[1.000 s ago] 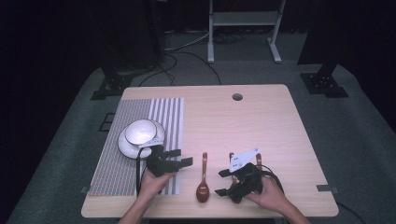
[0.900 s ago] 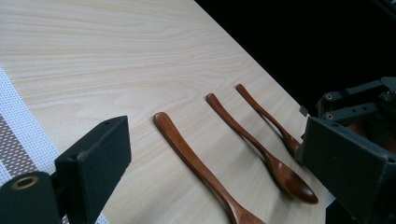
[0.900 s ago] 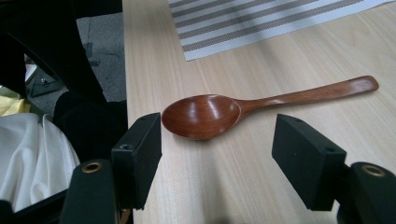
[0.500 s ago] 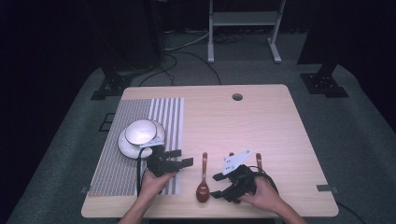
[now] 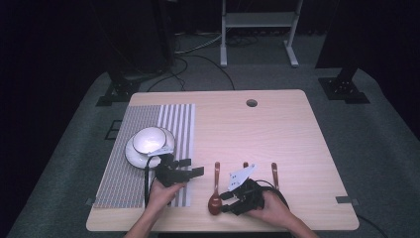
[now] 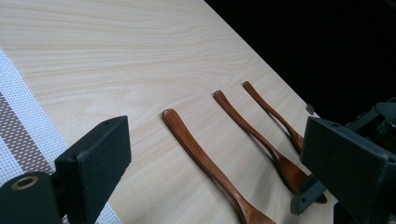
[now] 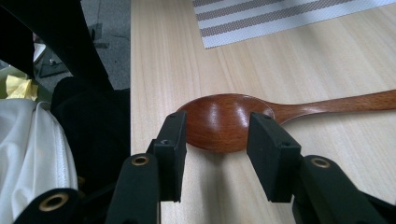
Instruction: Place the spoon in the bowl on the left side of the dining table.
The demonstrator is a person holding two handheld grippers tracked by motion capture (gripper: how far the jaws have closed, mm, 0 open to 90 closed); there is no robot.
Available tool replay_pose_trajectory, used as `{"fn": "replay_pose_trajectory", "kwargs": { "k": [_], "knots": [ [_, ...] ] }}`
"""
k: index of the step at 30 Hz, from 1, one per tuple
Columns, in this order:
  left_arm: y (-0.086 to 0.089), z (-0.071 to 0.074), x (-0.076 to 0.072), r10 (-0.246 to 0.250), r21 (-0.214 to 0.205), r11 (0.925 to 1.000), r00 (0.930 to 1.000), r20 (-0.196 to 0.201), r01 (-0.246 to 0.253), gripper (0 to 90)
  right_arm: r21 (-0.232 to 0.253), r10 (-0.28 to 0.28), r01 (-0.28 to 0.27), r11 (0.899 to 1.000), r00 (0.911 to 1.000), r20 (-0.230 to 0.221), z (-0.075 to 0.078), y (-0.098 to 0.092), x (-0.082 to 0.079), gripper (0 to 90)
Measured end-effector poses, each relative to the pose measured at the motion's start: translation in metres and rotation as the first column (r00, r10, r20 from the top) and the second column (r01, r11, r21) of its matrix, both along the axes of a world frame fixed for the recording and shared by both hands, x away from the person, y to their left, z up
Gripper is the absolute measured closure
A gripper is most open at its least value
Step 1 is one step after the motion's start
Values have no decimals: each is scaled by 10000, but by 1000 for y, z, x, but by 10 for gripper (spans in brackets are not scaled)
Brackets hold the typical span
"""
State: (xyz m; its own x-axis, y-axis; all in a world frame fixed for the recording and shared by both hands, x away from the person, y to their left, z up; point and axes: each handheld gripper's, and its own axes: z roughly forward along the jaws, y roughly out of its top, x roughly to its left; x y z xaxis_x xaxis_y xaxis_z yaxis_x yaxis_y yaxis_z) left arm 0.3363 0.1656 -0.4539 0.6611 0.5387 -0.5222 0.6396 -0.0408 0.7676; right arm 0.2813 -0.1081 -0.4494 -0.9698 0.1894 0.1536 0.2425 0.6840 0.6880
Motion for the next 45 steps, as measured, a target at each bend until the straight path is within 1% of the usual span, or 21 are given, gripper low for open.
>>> {"fn": "replay_pose_trajectory", "kwargs": {
  "k": [3,5,6,10,11,12,14,20,22,24,29,30,31,33,34,37,38,42,43,44,45],
  "knots": [
    [-2,-1,-1,-34,35,10000,10000,-11,34,76,55,79,-79,10000,10000,1,0,4,-1,617],
    [-2,-1,-1,-35,41,10000,10000,-4,35,76,78,131,-131,9999,9999,34,1,6,-2,627],
    [-3,-1,-1,-61,65,10000,10000,5,61,76,23,233,-233,9997,9997,110,2,10,-3,649],
    [-3,-1,-1,-96,111,9999,10000,-5,97,76,-95,411,-410,9991,9991,133,1,16,-4,672],
    [-3,-1,-1,-61,92,9999,10000,-37,61,76,-261,486,-483,9985,9987,136,-2,20,-3,674],
    [-3,-1,-1,-61,92,9999,10000,-37,61,76,-261,486,-483,9985,9987,136,-2,20,-3,674],
    [-3,-2,-1,-59,97,9999,10000,-38,59,76,-460,482,-478,9978,9988,58,-6,22,-4,684],
    [-4,-1,-1,-113,117,9999,9999,-51,114,76,-979,471,-419,9943,9976,510,-13,25,-8,698],
    [-6,-2,-1,-161,141,9998,9998,-64,162,76,-895,500,-432,9951,9959,755,-14,25,-10,705],
    [-6,-2,-1,-172,148,9997,9998,-70,173,76,-926,505,-428,9948,9953,822,-14,25,-11,706],
    [-12,-2,-1,-264,115,9996,9994,-206,266,76,-776,481,-390,9962,9919,1179,-16,22,-15,713],
    [-12,-2,-1,-264,115,9996,9994,-206,266,76,-776,481,-390,9962,9919,1179,-16,22,-15,713],
    [-15,-3,-1,-300,195,9993,9992,-256,305,76,-768,524,-425,9961,9898,1324,-16,22,-17,724],
    [-17,-3,-1,-318,173,9993,9991,-284,323,76,-758,534,-432,9962,9890,1380,-16,23,-18,731],
    [-20,-2,-1,-366,172,9992,9989,-278,371,76,-757,624,-516,9958,9869,1488,-17,23,-19,735],
    [-22,-3,0,-387,160,9991,9988,-308,392,77,-725,633,-529,9960,9869,1487,-17,23,-19,738],
    [-24,-3,0,-390,87,9992,9985,-395,393,77,-709,684,-579,9958,9852,1569,-17,22,-19,739],
    [-28,-4,4,-315,143,9994,9980,-544,323,77,-752,748,-628,9952,9826,1700,-17,22,-20,747],
    [-30,-5,6,-284,43,9996,9974,-668,288,79,-720,754,-635,9954,9816,1755,-17,22,-21,751],
    [-30,-5,6,-284,43,9996,9974,-668,288,79,-720,754,-635,9954,9816,1755,-17,22,-21,751],
    [-31,-7,8,-227,-3,9997,9965,-803,228,80,-727,794,-671,9951,9801,1820,-18,22,-21,753]
  ]
}}
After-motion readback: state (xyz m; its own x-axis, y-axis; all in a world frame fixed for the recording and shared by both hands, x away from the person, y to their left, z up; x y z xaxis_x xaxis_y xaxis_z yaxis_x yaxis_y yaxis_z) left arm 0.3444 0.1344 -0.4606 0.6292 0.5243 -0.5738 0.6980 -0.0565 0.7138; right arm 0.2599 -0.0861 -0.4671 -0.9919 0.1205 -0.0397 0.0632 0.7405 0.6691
